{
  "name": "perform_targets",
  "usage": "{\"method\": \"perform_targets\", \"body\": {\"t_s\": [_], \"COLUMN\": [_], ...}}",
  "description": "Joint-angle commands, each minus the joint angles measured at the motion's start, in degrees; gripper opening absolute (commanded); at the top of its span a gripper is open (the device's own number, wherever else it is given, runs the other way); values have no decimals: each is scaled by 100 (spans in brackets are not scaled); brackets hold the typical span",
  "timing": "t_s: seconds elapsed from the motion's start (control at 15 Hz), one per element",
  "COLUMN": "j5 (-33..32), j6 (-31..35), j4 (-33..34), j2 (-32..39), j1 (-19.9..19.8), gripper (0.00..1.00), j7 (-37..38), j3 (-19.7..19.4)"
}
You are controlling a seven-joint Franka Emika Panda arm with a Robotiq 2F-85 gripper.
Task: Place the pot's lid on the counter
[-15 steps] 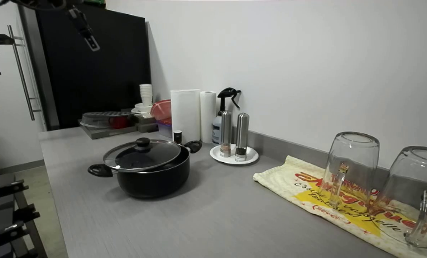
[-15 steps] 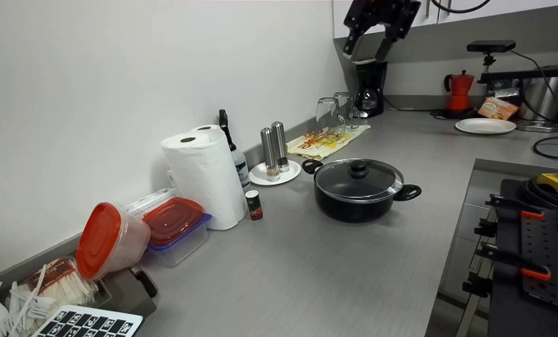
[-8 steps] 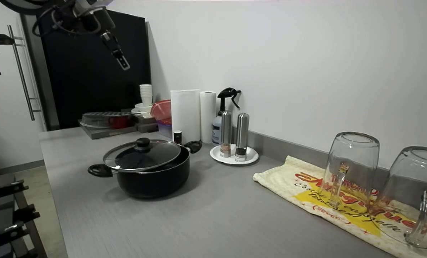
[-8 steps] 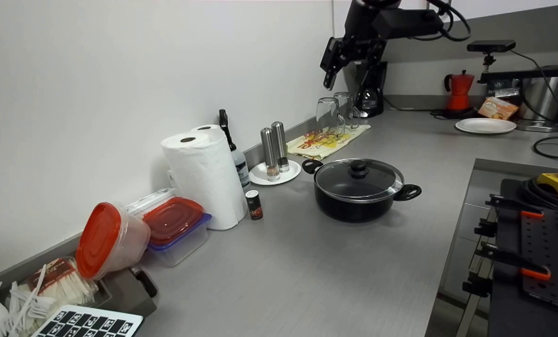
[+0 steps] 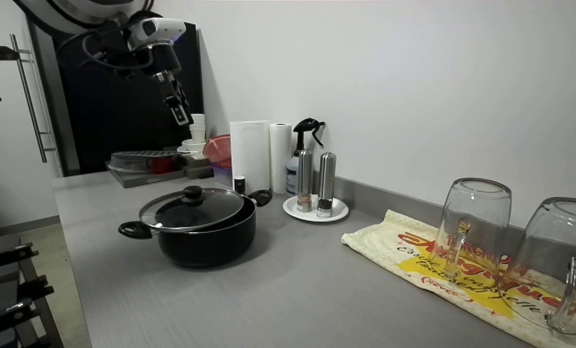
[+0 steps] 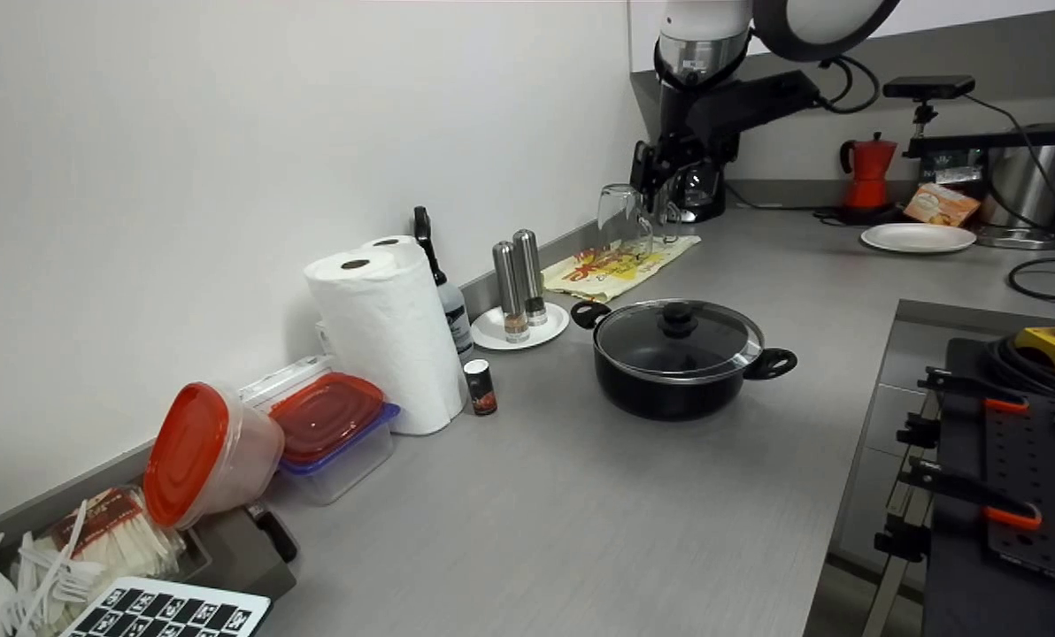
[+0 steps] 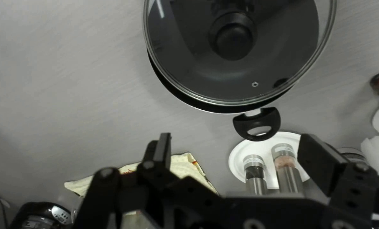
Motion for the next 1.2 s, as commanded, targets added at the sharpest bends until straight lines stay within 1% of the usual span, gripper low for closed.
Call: {"method": "perform_targets", "body": {"t_s": [0.0, 0.2, 0.47, 0.8, 1.13], "j5": [-430, -450, -124, 427, 602], "j6": [-306, -426, -510, -684, -797], "j4": [527, 787, 1090, 1334, 1285], "j2": [829, 1379, 1894, 2255, 2361], "j1": [343, 661, 1082, 1414, 1613], "gripper": [100, 100, 100, 100, 100], "j7": [665, 896, 812, 666, 667], "j3": [-430, -848, -1318, -1608, -1752]}}
